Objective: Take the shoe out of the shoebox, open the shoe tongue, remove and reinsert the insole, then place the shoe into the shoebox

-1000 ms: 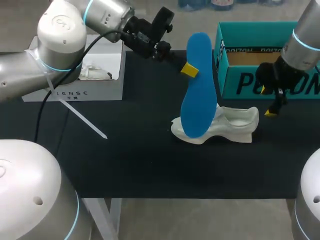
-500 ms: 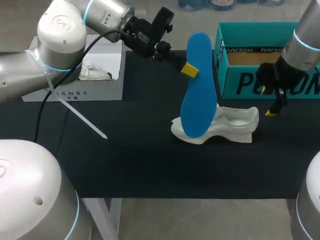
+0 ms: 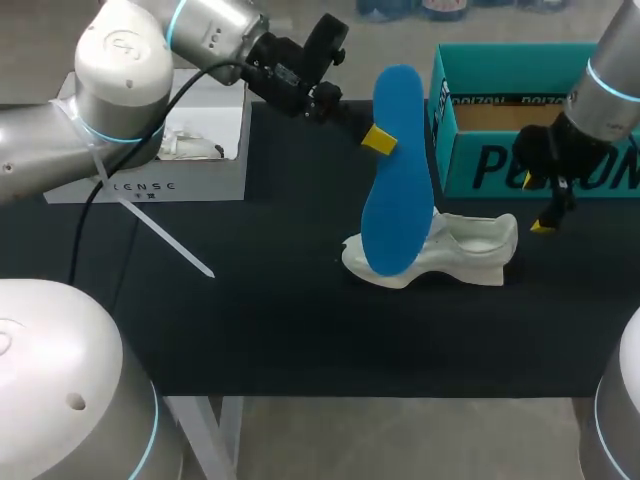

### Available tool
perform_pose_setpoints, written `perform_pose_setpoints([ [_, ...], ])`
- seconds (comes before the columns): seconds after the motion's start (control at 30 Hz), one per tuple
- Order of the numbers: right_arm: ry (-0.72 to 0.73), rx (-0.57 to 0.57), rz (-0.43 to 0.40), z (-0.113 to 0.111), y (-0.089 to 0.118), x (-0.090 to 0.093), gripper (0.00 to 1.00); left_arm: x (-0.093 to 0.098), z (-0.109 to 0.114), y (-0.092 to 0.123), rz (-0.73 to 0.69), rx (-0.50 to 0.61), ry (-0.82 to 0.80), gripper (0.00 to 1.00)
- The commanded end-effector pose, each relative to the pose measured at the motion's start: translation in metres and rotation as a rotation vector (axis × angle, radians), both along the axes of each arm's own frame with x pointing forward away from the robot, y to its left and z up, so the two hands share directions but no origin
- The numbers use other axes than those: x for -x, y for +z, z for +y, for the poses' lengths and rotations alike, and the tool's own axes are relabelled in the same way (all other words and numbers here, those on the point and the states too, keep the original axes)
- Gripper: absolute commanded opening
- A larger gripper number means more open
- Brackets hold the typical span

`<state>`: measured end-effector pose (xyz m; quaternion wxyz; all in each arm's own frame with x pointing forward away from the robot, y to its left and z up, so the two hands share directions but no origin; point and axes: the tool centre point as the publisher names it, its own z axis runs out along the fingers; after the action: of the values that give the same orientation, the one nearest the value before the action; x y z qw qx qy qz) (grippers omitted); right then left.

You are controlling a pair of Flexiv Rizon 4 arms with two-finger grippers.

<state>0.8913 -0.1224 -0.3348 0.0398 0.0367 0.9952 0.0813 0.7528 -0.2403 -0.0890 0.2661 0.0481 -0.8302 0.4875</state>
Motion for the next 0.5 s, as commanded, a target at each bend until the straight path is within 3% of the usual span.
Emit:
perform_pose_setpoints([
  [0.03, -0.010, 0.009, -0.003, 0.004, 0.001, 0.001, 1.00, 0.000, 0.000, 0.000, -0.001, -0.003, 0.000, 0.00],
  [0.5, -0.065, 0.069, 0.059, 0.044, 0.005, -0.016, 1.00, 0.000, 0.000, 0.000, -0.001, -0.003, 0.000, 0.00],
])
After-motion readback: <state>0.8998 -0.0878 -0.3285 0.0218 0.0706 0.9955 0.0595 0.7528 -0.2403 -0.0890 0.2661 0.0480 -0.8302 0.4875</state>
